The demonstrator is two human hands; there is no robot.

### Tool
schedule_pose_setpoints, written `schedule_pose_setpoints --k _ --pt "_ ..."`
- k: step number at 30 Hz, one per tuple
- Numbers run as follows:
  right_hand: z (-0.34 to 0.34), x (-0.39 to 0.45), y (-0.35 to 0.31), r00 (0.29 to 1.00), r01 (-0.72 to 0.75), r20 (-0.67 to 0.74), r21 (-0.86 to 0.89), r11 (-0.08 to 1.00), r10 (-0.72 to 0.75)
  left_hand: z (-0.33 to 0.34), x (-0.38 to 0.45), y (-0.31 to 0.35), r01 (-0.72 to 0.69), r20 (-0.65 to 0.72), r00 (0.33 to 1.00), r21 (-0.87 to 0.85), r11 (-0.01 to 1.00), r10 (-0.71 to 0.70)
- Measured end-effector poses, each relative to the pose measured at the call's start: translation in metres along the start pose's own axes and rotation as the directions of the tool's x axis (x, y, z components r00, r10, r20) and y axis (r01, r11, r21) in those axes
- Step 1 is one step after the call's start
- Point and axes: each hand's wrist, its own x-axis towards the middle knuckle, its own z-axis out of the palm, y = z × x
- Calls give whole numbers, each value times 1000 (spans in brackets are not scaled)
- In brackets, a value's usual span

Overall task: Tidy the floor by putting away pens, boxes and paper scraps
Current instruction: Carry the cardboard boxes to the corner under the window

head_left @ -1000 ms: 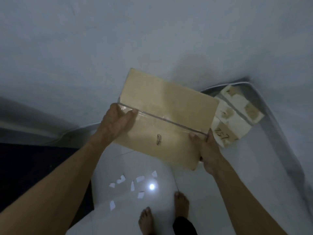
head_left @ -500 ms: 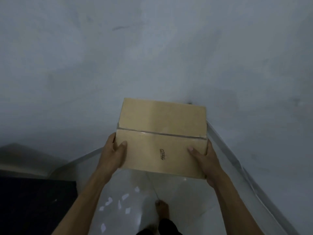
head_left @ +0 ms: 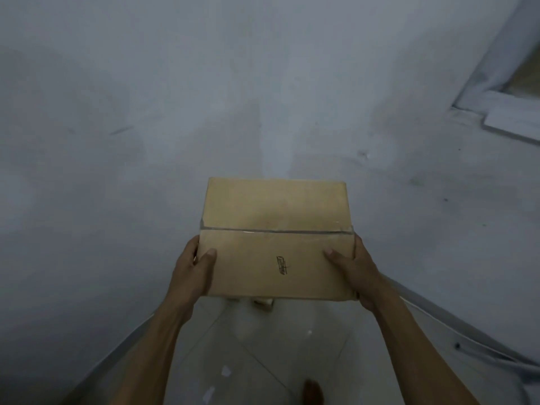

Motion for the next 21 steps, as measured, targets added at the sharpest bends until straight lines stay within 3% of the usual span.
schedule_pose_setpoints --k 10,21 --pt "-103 -65 18 991 28 -134 60 998 -20 74 -66 36 -103 157 982 6 995 101" --pt "-294 -133 59 965 31 -261 61 998 -14 241 -167 59 -172 272 949 20 985 160"
